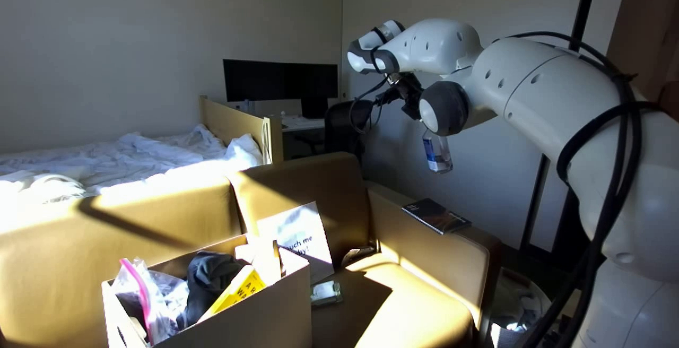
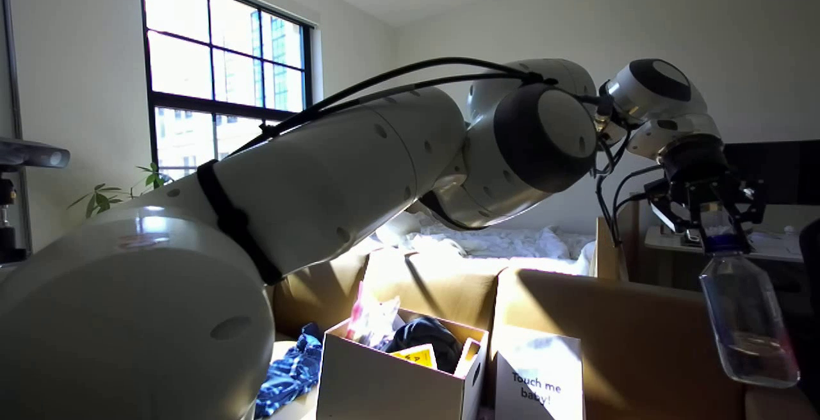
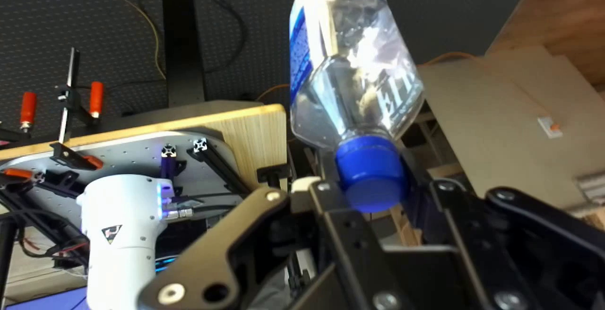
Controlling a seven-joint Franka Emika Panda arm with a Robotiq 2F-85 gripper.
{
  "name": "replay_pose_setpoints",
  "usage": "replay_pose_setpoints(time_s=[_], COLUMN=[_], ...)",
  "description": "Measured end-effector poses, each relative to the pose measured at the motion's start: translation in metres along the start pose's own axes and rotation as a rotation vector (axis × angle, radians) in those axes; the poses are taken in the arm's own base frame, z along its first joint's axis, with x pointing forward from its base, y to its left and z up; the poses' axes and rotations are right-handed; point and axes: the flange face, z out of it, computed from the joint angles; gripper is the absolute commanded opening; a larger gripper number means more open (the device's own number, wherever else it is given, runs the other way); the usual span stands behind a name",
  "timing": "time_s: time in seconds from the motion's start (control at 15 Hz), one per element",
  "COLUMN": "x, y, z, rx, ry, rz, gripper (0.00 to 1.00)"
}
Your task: Remove the water bottle from the box and put it on the armrest
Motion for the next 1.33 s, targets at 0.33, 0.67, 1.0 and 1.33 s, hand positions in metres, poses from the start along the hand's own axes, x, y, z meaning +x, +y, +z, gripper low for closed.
replay_pose_setpoints(time_s=[0.33,0.67,1.0,1.33], x=[0.031,0.023,0.028,0.021], y=[-0.012,-0.008,-0.037,-0.117], z=[0.002,0.007,0.017,0.058], rx=[0.062,0.067,0.02,-0.143], ry=[0.167,0.179,0.135,-0.089], rz=[0.177,0.17,0.2,0.215], gripper=[0.35,0.1,0.1,0.1])
